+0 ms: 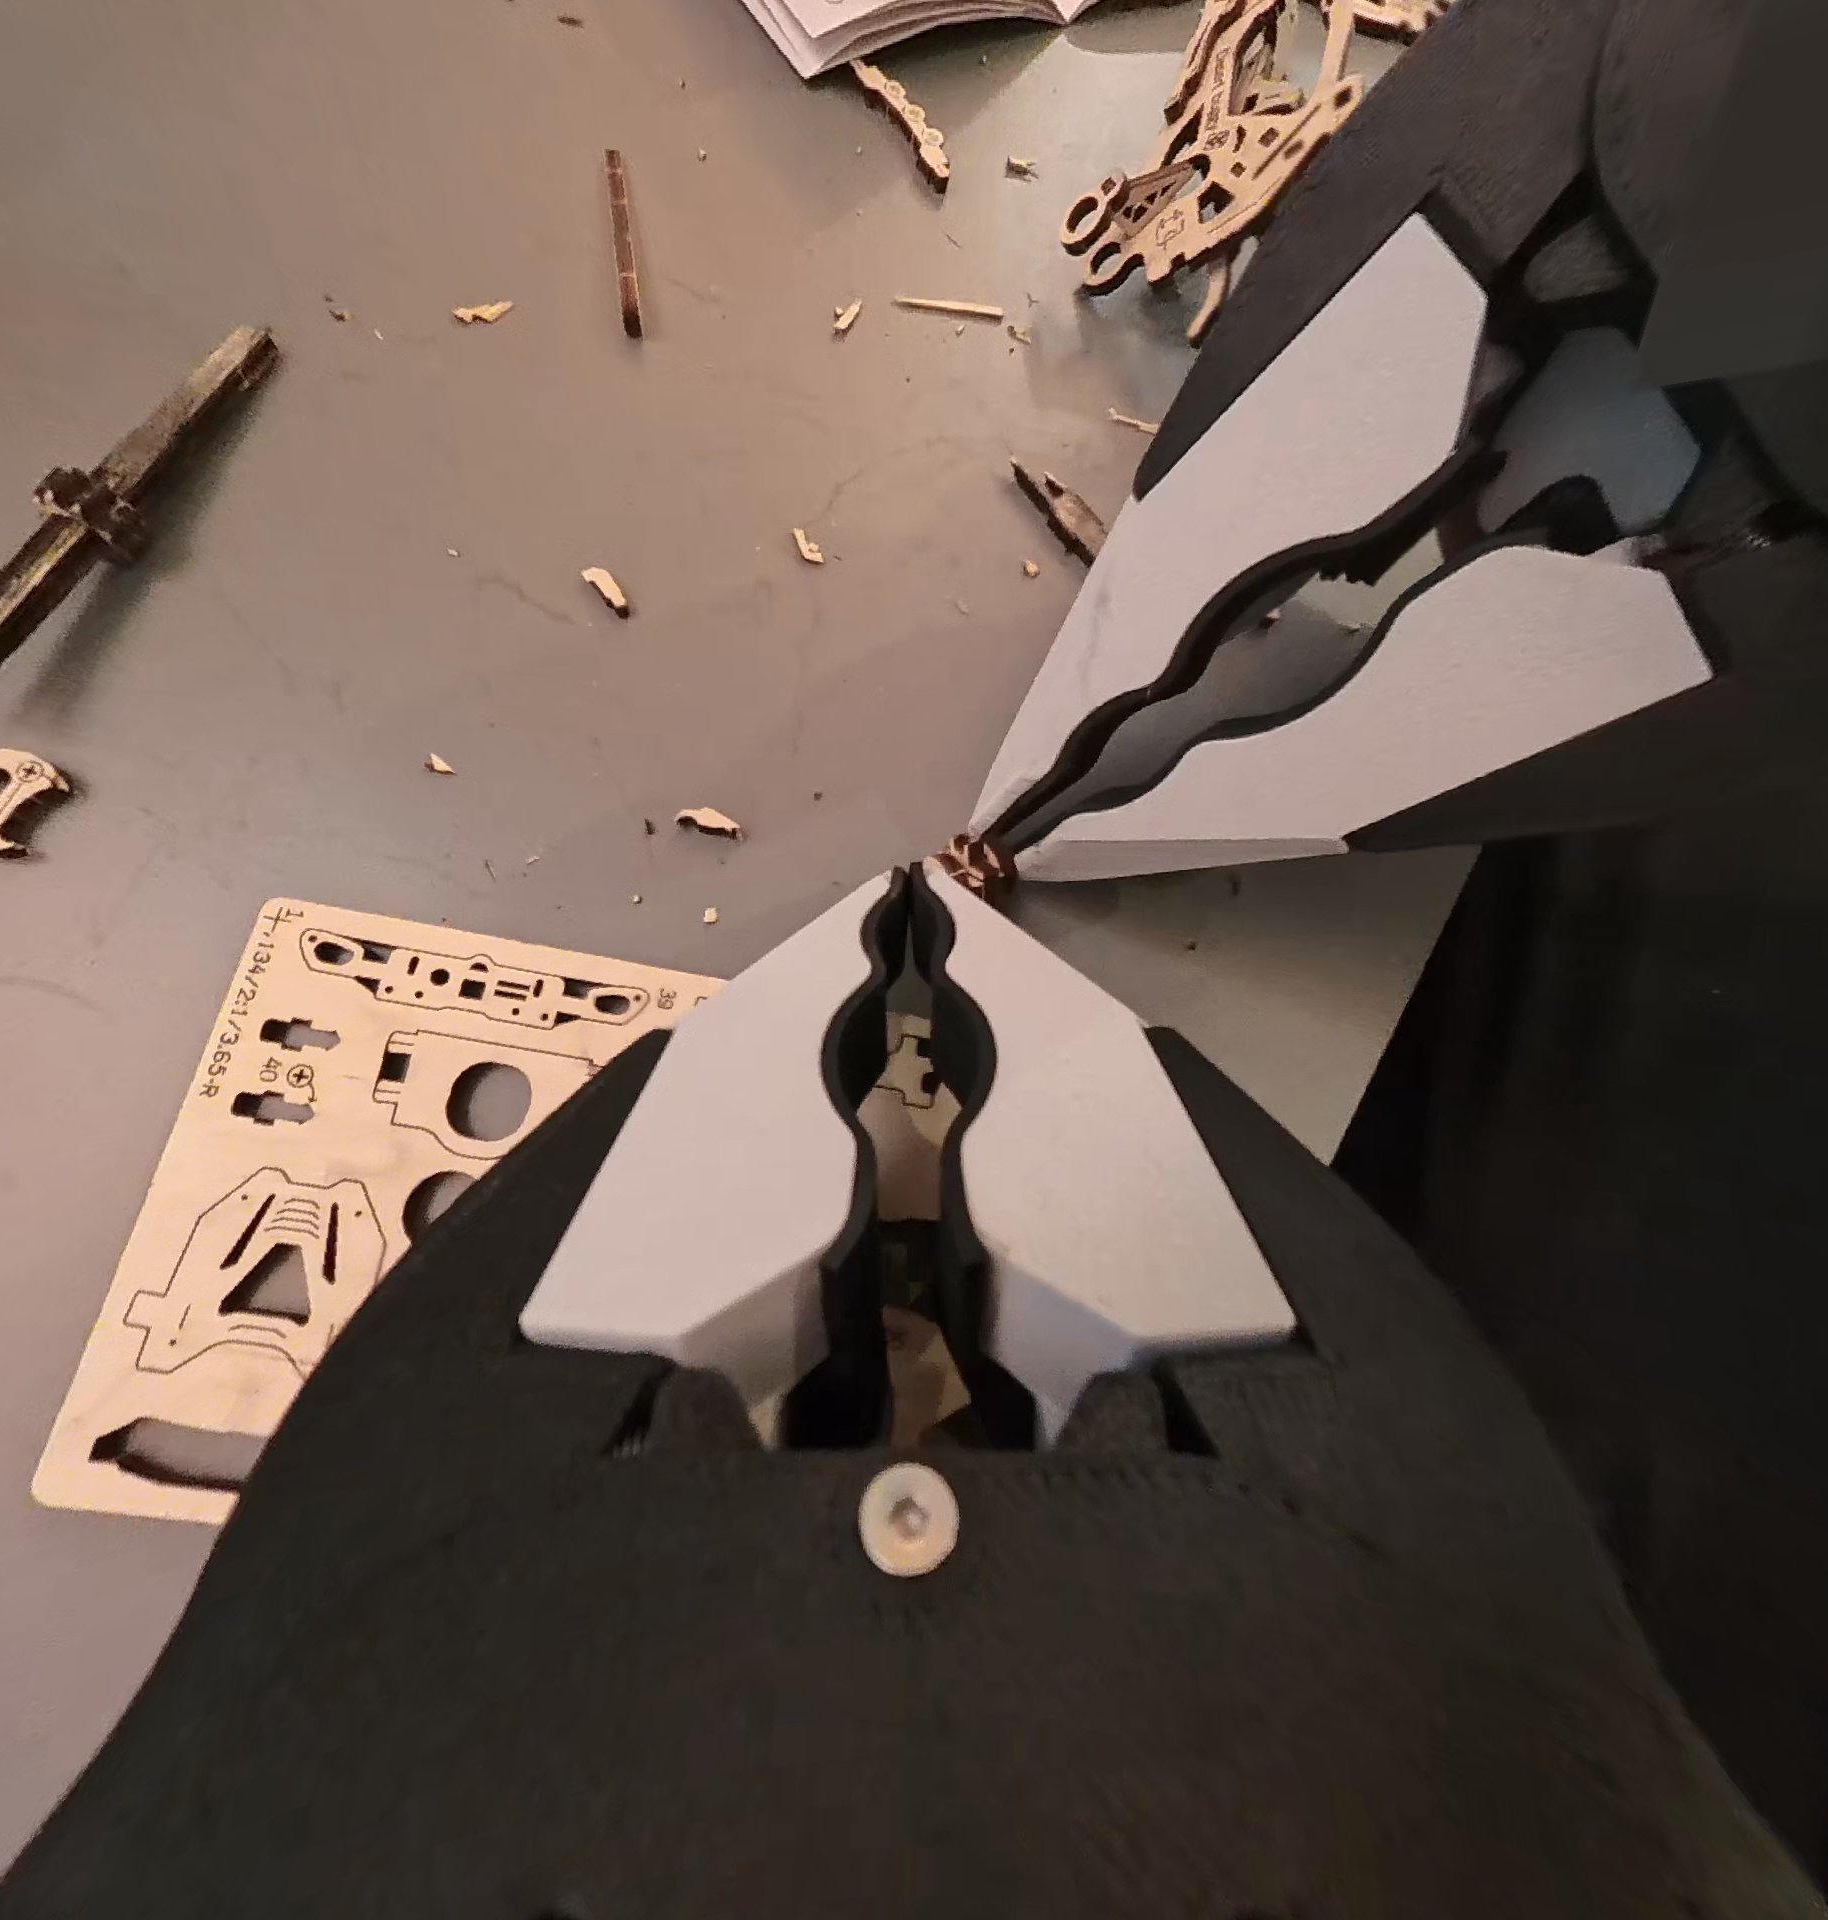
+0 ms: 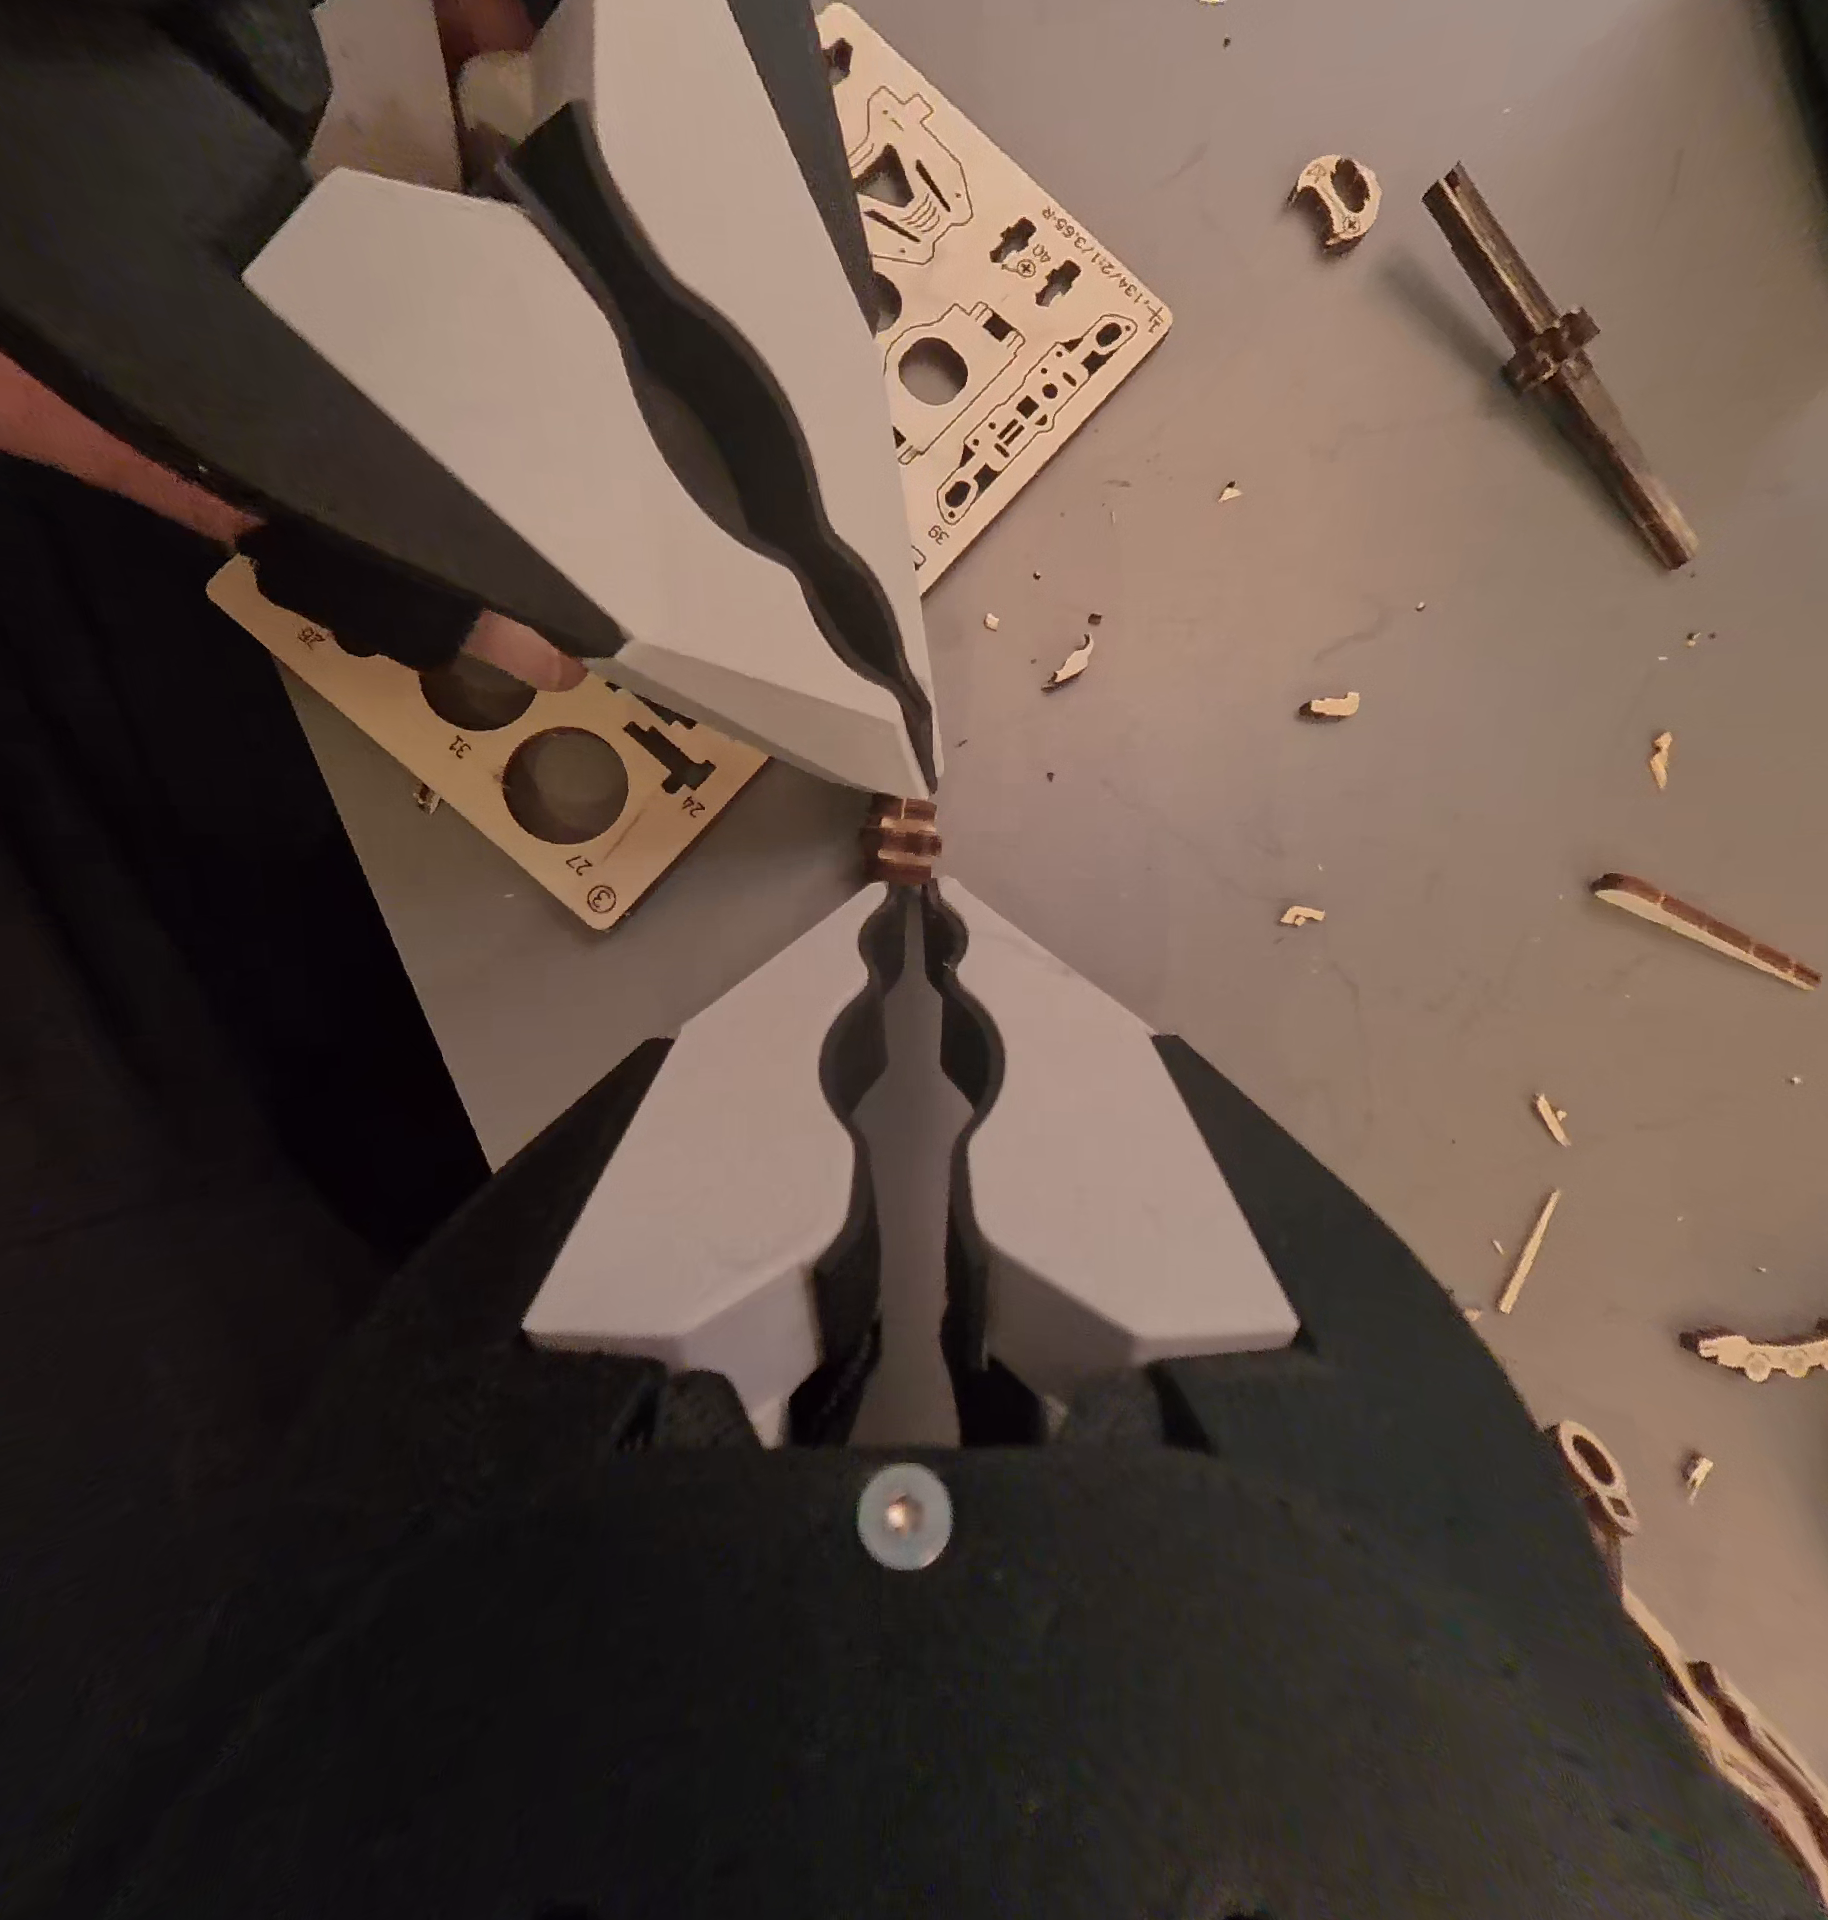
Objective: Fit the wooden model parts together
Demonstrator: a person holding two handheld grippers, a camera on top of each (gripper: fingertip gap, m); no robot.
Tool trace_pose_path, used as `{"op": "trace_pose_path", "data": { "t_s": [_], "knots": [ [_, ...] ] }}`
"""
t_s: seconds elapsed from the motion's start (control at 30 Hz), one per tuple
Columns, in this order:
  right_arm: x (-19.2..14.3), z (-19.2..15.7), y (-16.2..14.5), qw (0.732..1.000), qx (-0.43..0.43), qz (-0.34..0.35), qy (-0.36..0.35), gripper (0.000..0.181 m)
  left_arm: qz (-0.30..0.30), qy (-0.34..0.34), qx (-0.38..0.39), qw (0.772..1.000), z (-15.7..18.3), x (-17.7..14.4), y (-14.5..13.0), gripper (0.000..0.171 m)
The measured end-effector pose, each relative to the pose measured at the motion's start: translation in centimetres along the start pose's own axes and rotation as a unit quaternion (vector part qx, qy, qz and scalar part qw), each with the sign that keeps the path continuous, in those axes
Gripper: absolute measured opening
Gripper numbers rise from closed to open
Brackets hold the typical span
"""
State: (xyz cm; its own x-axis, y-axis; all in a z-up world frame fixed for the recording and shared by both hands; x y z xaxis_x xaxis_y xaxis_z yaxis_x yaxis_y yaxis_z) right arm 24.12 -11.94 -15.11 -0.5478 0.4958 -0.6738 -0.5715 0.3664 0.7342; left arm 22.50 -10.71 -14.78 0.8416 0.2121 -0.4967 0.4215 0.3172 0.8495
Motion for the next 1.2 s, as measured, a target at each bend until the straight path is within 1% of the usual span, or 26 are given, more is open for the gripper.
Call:
{"op": "trace_pose_path", "data": {
  "t_s": [0.07,0.13,0.33,0.7,1.07,1.2],
  "knots": [
    [-0.02,0.00,-0.04,1.000,0.006,0.002,0.004,0.000,-0.005,0.005,0.007,1.000,-0.06,0.09,-0.08,0.000],
    [-0.21,0.04,-0.11,1.000,0.005,0.002,0.005,0.006,-0.011,0.004,0.017,1.000,0.04,0.15,-0.17,0.000],
    [-0.36,-0.37,-0.30,1.000,0.006,-0.003,0.018,0.008,-0.006,0.000,0.009,1.000,0.06,0.15,-0.10,0.000],
    [-0.14,-0.49,-0.11,1.000,-0.006,-0.002,0.008,0.002,-0.005,0.000,0.012,1.000,0.13,0.20,-0.05,0.000],
    [-0.04,-0.40,0.01,1.000,0.029,-0.007,0.002,0.000,-0.002,0.030,0.031,0.999,0.02,0.20,-0.04,0.000],
    [0.03,-0.29,0.07,0.999,0.037,-0.006,-0.001,0.000,-0.001,0.034,0.025,0.999,-0.10,0.21,-0.03,0.000]
  ]
}}
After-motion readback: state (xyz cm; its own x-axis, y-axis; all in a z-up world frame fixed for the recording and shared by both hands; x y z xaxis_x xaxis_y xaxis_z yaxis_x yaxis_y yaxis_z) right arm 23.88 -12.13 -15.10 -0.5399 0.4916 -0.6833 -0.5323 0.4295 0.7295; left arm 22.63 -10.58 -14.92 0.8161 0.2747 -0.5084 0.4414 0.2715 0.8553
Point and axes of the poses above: each gripper's, where its closed fingertips meet, x out along the fingers, y out of its top, z = x × y across the jaws, the point moved 1 cm from there along -x, back along the fingers, and after that the axes turned 12 degrees about z, right-handed, at the moved point
